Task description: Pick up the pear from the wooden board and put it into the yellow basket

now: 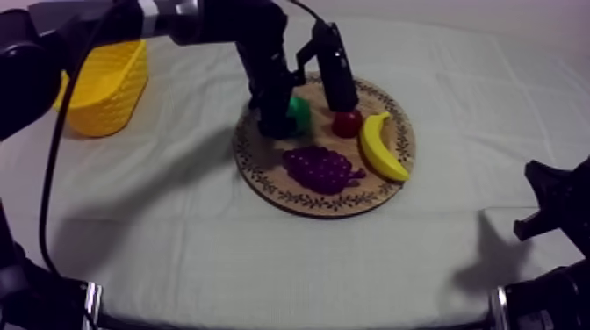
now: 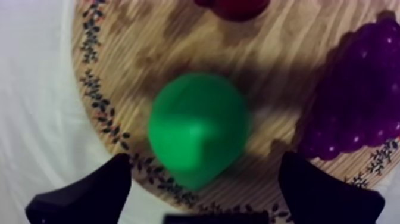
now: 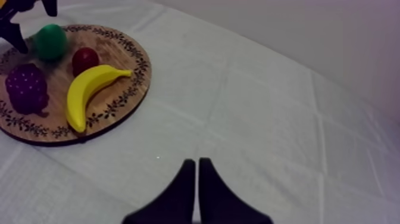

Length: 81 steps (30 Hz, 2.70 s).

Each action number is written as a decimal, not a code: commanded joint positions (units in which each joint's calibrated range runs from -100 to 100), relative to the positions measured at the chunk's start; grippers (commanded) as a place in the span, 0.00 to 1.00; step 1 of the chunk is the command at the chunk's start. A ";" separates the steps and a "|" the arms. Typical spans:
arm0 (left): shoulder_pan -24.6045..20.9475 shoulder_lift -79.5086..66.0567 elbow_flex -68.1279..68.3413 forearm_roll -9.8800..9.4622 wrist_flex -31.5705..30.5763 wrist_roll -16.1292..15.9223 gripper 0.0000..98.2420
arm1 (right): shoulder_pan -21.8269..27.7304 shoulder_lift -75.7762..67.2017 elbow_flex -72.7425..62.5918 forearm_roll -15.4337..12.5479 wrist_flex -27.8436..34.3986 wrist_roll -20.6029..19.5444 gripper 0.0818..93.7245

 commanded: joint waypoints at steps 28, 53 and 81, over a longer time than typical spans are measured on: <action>-0.27 8.82 -11.30 0.30 5.55 0.62 0.44 | -0.08 -0.01 -0.01 0.00 0.00 0.01 0.00; -25.58 -27.26 -3.79 0.66 11.87 2.60 0.45 | -0.08 -0.01 -0.01 0.00 0.00 0.01 0.00; -30.96 -56.46 37.56 2.93 -7.78 12.28 0.57 | -0.08 -0.01 -0.01 0.00 0.00 0.02 0.00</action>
